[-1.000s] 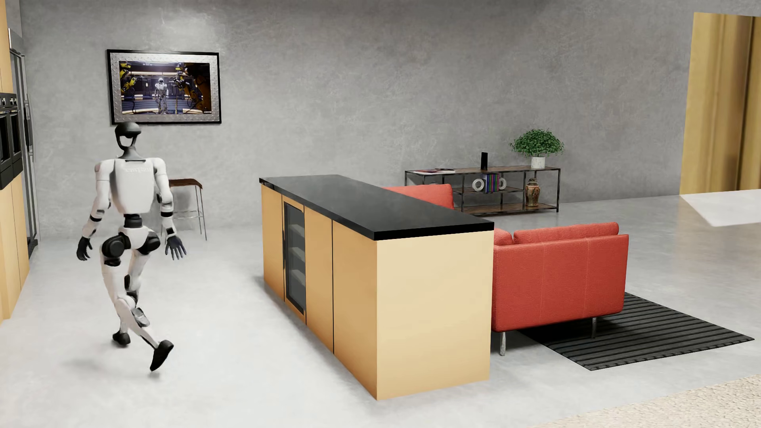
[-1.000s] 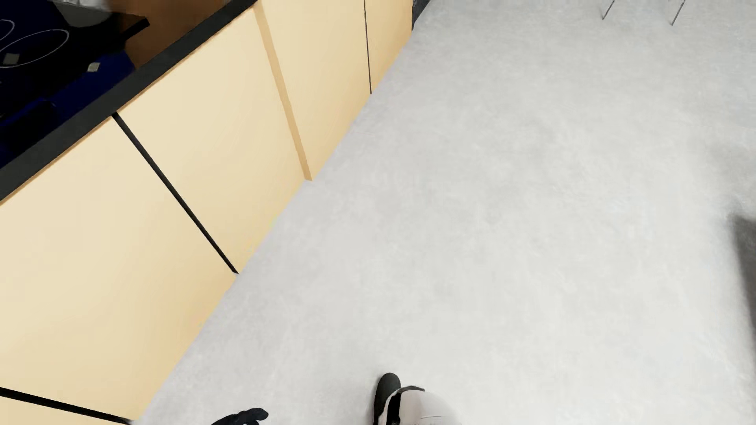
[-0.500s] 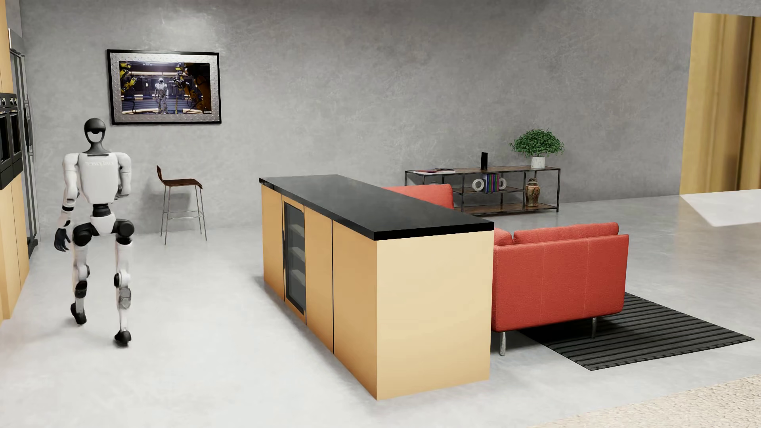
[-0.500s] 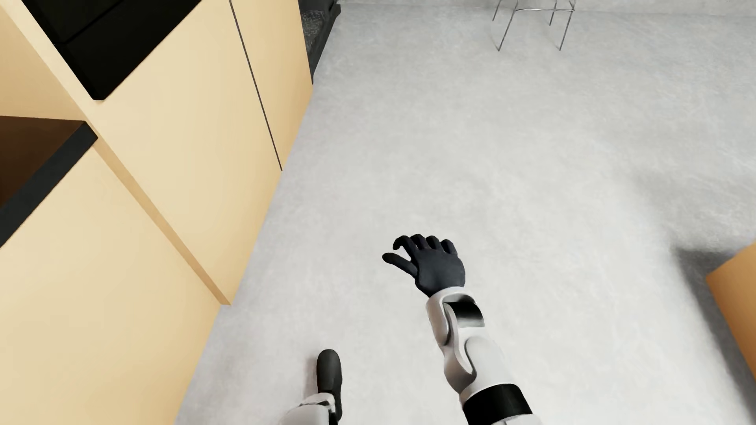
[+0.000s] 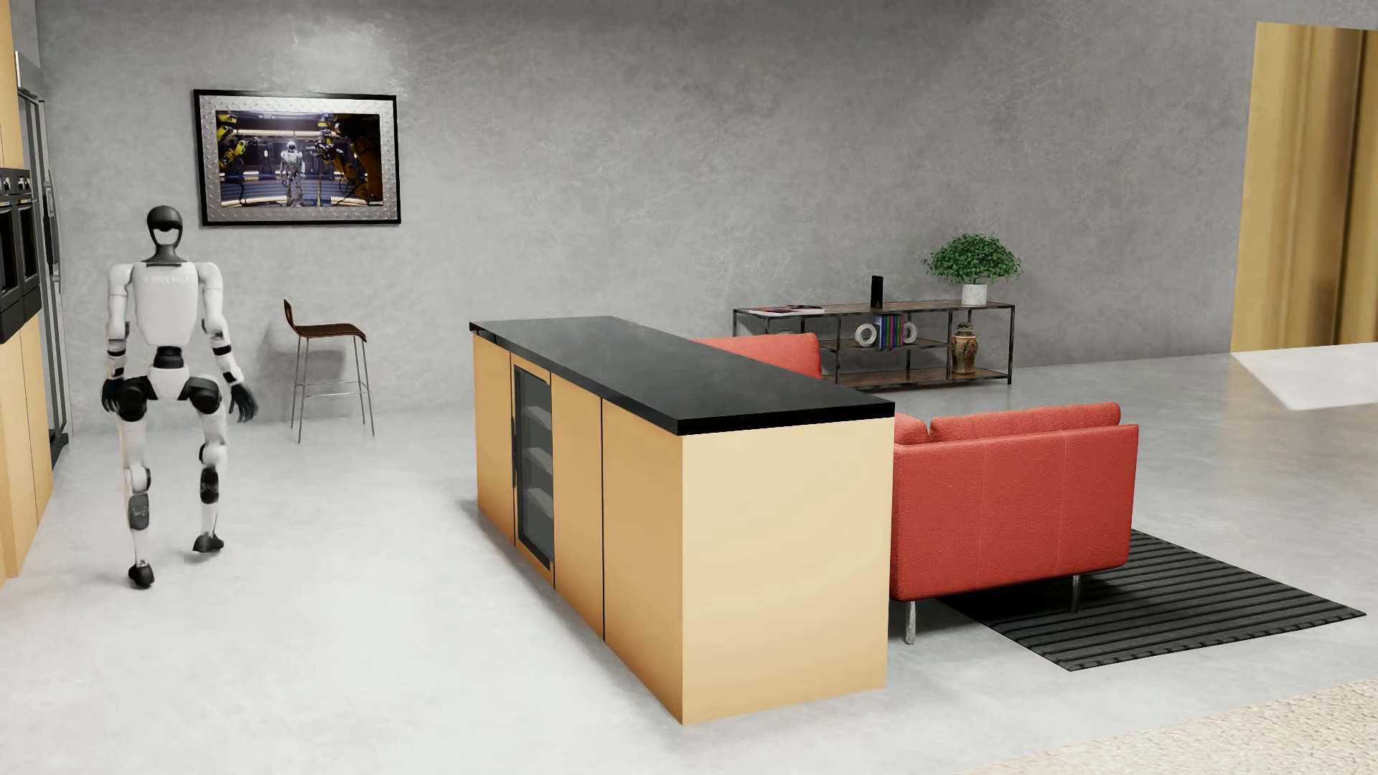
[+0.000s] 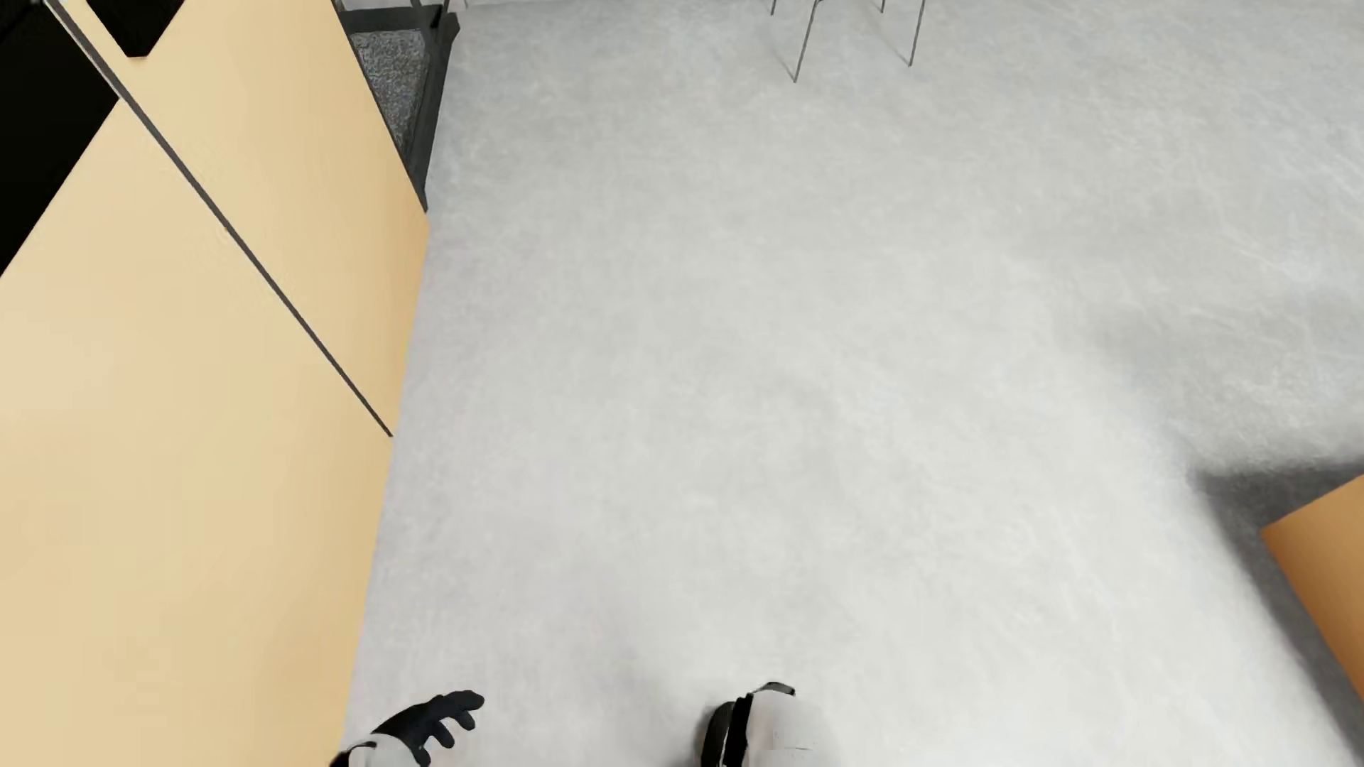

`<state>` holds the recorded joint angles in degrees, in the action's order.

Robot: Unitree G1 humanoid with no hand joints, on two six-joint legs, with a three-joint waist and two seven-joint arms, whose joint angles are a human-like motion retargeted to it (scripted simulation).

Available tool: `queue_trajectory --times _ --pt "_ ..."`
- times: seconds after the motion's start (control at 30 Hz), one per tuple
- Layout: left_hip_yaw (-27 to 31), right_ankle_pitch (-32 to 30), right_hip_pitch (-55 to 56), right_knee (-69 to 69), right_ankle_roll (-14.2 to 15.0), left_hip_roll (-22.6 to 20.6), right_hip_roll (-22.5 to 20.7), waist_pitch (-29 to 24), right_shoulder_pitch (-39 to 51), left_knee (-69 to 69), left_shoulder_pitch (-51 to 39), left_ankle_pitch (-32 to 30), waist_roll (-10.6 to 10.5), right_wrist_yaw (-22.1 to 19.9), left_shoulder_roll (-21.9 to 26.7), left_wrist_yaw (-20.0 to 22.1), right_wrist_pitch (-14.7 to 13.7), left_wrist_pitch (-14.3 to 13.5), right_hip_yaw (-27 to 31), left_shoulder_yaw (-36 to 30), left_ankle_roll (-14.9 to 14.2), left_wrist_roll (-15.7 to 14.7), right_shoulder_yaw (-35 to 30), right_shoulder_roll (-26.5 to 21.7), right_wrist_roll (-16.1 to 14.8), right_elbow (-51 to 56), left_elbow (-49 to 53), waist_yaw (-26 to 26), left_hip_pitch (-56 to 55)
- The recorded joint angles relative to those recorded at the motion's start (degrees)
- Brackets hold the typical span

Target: Circle the counter

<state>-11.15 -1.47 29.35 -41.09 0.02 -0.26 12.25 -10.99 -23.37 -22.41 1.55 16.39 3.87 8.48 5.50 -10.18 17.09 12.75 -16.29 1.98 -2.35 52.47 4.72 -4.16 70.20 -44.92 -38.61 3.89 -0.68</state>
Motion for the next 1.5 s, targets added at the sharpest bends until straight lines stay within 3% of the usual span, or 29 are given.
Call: queue_trajectory --times 0.07,0.1,0.17,0.23,0.3,0.37,0.4,0.47,0.53,0.57,0.6,0.63,0.73,0.77,0.8,0.87,0.93,0.97,1.0,1.03,1.07,1.1,1.13,1.2,1.27,1.33,1.4,1.47,1.5 --pt "-0.63 -1.59 -2.51 30.14 3.48 -1.21 -1.43 0.25 -3.64 3.23 -3.64 2.07 0.18 0.56 1.5 0.25 1.87 0.88 -4.01 -1.68 -1.02 -0.33 1.66 1.4 -0.22 -0.29 0.3 0.4 4.58" --pt "-1.73 4.8 -1.69 35.27 7.13 -1.63 -2.0 0.36 -4.45 4.29 -4.81 3.36 0.27 1.69 1.97 0.52 2.21 1.42 -7.25 -1.88 -1.62 -0.47 1.23 1.95 1.38 -0.55 0.18 0.23 6.95" --pt "-6.11 0.22 -0.97 27.36 1.43 -1.35 -2.04 0.54 -3.14 2.3 -3.3 5.67 0.0 4.17 2.67 1.21 0.73 2.39 -13.05 -0.4 -3.05 -1.47 -1.55 1.24 6.93 -1.37 0.7 0.0 11.41" --pt "-7.09 -2.44 -3.47 20.79 -11.97 0.65 -2.81 0.7 -1.8 -3.73 -0.37 0.67 -1.17 1.85 2.3 1.49 1.07 2.88 -14.21 0.19 -3.74 -2.06 0.67 3.02 7.92 2.05 0.18 0.79 14.98" --pt "-6.1 1.88 -5.89 13.82 -14.21 5.68 -4.99 0.69 -0.11 -21.39 3.09 -11.47 -3.13 -4.7 2.32 -0.57 2.13 4.33 -12.88 0.12 -1.39 -1.47 5.74 7.74 2.5 6.8 -1.05 1.77 11.58" --pt "-1.97 6.78 -9.84 11.56 -14.21 9.75 -10.19 0.53 5.37 -42.47 7.26 -20.81 -5.17 -6.27 1.26 -1.68 2.7 4.73 -9.98 0.19 1.4 -0.09 7.62 9.95 -3.17 7.17 -1.41 1.54 2.65" --pt "0.62 8.29 -12.73 12.29 -14.19 10.44 -13.1 0.46 9.35 -49.81 9.17 -17.95 -5.92 -5.21 0.2 -1.89 2.81 4.87 -7.95 0.34 1.94 0.18 6.59 9.65 -3.3 5.08 -1.51 1.13 -2.19" --pt "5.44 10.03 -19.33 15.56 -14.05 11.4 -18.67 0.45 17.89 -58.04 12.0 -14.91 -6.97 1.25 -1.47 -2.22 1.45 4.68 -2.36 0.26 4.42 0.83 -3.46 7.21 6.27 1.16 -1.4 -0.12 -11.38" --pt "8.34 11.74 -25.22 17.71 -13.7 13.56 -23.0 0.66 25.06 -56.48 13.84 -15.85 -7.59 4.85 -2.62 -1.73 -7.52 4.52 5.05 0.23 5.28 1.08 -19.44 3.36 24.14 5.86 -0.31 -1.93 -18.93" --pt "8.24 12.82 -27.87 18.3 -13.41 14.64 -24.38 0.78 27.5 -51.91 14.65 -14.96 -7.86 2.72 -3.05 -1.52 -10.92 3.89 9.15 0.01 6.46 0.94 -24.24 2.65 29.57 11.74 0.8 -2.83 -21.76" --pt "7.55 14.16 -30.32 18.48 -13.1 15.64 -25.42 0.82 28.78 -45.09 15.5 -14.68 -8.08 -0.66 -3.18 -1.07 -13.23 3.2 12.96 -0.17 6.92 0.74 -26.22 3.19 29.18 18.13 1.96 -3.55 -23.83" --pt "6.36 15.41 -32.44 18.67 -12.82 16.19 -26.23 0.8 29.41 -35.45 16.23 -14.57 -8.26 -4.42 -3.25 -0.57 -15.72 2.59 16.33 -0.21 7.0 0.31 -26.51 4.21 23.45 23.68 3.12 -4.03 -25.21" --pt "7.6 18.16 -38.86 21.86 -12.0 11.92 -26.7 0.84 29.38 6.21 16.27 -17.01 -8.63 -5.49 -2.31 -0.84 -19.96 2.18 23.01 -2.44 2.45 1.18 -24.52 5.47 -7.84 33.42 4.26 -4.25 -23.91" --pt "7.84 18.62 -41.18 22.8 -11.85 10.35 -26.54 0.71 28.77 13.27 15.74 -15.04 -8.69 -4.58 -1.39 -1.86 -19.39 2.17 24.09 -4.02 -2.56 3.04 -24.34 4.43 -14.75 35.62 4.1 -4.02 -24.59" --pt "5.64 18.9 -43.35 22.91 -11.45 9.27 -26.06 0.56 27.73 14.53 15.09 -14.45 -8.76 -5.66 -1.02 -2.78 -18.18 2.63 24.38 -4.82 -3.3 4.39 -23.78 2.8 -17.51 37.28 3.98 -3.72 -25.33" --pt "6.2 17.49 -47.64 21.32 -11.0 7.17 -24.33 0.38 25.02 7.31 14.78 -21.67 -8.33 -7.48 -2.42 -1.88 -13.6 4.1 24.44 -1.89 2.33 2.88 -21.99 0.01 -16.12 35.43 4.86 -3.89 -26.18" --pt "4.55 11.14 -49.38 14.11 -10.56 7.75 -21.99 0.11 23.62 -3.91 17.01 -22.64 -7.0 -7.52 -5.04 1.05 -5.23 5.19 23.59 3.49 2.75 -1.17 -20.26 -0.82 -10.56 24.23 6.75 -4.48 -25.8" --pt "2.72 6.21 -47.21 6.08 -7.75 8.54 -20.42 -0.13 23.78 -9.03 18.37 -18.01 -6.1 -7.28 -6.17 2.4 -0.2 5.39 22.32 6.03 3.39 -3.22 -18.06 0.09 -9.16 15.08 7.3 -4.89 -25.3" --pt "0.67 1.88 -42.64 -5.09 -1.29 8.96 -18.14 -0.33 24.46 -11.71 18.97 -14.7 -5.18 -4.86 -7.06 3.23 7.44 5.85 19.94 7.68 3.06 -4.36 -15.82 0.78 -7.35 4.59 6.58 -5.47 -23.97" --pt "-1.43 -3.61 -36.88 -16.16 4.18 9.17 -14.62 -0.44 25.2 -12.57 18.7 -12.15 -4.23 -0.54 -7.67 3.6 10.71 6.53 16.92 8.43 2.88 -4.6 -14.23 -0.69 -1.5 -6.72 4.95 -6.01 -21.97" --pt "-3.17 -6.05 -30.93 -24.81 3.49 9.05 -10.46 -0.54 25.02 -12.57 17.48 -10.0 -3.24 8.0 -6.88 2.81 11.28 7.35 14.03 8.33 2.98 -3.5 -19.68 -1.73 6.35 -13.76 2.93 -6.26 -19.78" --pt "-4.38 -2.97 -25.4 -30.64 0.93 8.82 -7.08 -0.62 23.61 -12.11 16.13 -8.09 -2.28 13.92 -5.29 1.29 4.1 7.34 11.41 7.13 3.06 -1.17 -25.83 -4.22 13.66 -15.32 1.2 -6.08 -17.46" --pt "-5.23 -1.04 -20.32 -34.02 0.18 8.25 -4.52 -0.65 20.81 -11.02 14.87 -6.71 -1.43 13.55 -3.72 0.48 -3.81 6.26 9.07 6.43 3.04 0.85 -26.71 -6.85 16.61 -12.23 0.0 -5.45 -15.11" --pt "-6.35 -1.27 -11.64 -33.14 1.12 6.61 -2.86 -0.54 12.05 -8.06 13.77 -4.61 -0.17 8.94 -2.84 0.89 -6.93 4.7 6.52 5.66 2.55 1.84 -10.9 -6.89 6.12 -4.97 -0.2 -3.65 -10.07" --pt "-6.87 1.17 -5.38 -22.44 0.65 5.17 -3.05 -0.21 4.72 -5.67 11.72 -2.3 0.48 3.46 -2.55 1.23 -2.37 3.94 5.54 6.13 1.8 1.51 4.95 -1.32 -7.75 1.38 -0.28 -2.31 -5.49" --pt "-6.91 1.16 -4.18 -0.78 -0.26 4.08 -1.47 0.16 0.45 -3.57 8.23 -0.21 0.8 -5.64 -1.52 1.19 1.32 4.29 1.2 5.07 0.85 1.86 10.84 3.45 -14.18 5.62 -0.72 -1.47 -1.66" --pt "-6.27 -4.11 -6.31 26.24 -0.16 2.46 -0.85 0.49 -1.73 -0.99 3.28 1.31 0.92 -9.46 -0.46 0.72 4.42 4.94 -5.27 2.48 -0.1 3.18 10.14 6.58 -13.52 6.32 -3.02 -0.98 1.88" --pt "-6.0 1.9 -2.87 35.41 8.08 0.73 -0.92 0.6 -1.92 1.15 -1.1 3.37 0.73 -4.7 -0.02 0.33 5.23 4.86 -3.95 -0.6 -1.07 4.85 5.76 6.97 -8.76 4.75 -5.51 -0.72 5.99" --pt "-6.34 0.25 -0.65 32.4 3.55 0.49 -0.91 0.55 -1.08 2.11 -1.85 4.27 0.4 -1.92 0.05 0.58 3.33 4.4 -0.77 -1.53 -1.66 5.41 2.01 5.87 -4.14 3.58 -5.23 -0.64 8.51"
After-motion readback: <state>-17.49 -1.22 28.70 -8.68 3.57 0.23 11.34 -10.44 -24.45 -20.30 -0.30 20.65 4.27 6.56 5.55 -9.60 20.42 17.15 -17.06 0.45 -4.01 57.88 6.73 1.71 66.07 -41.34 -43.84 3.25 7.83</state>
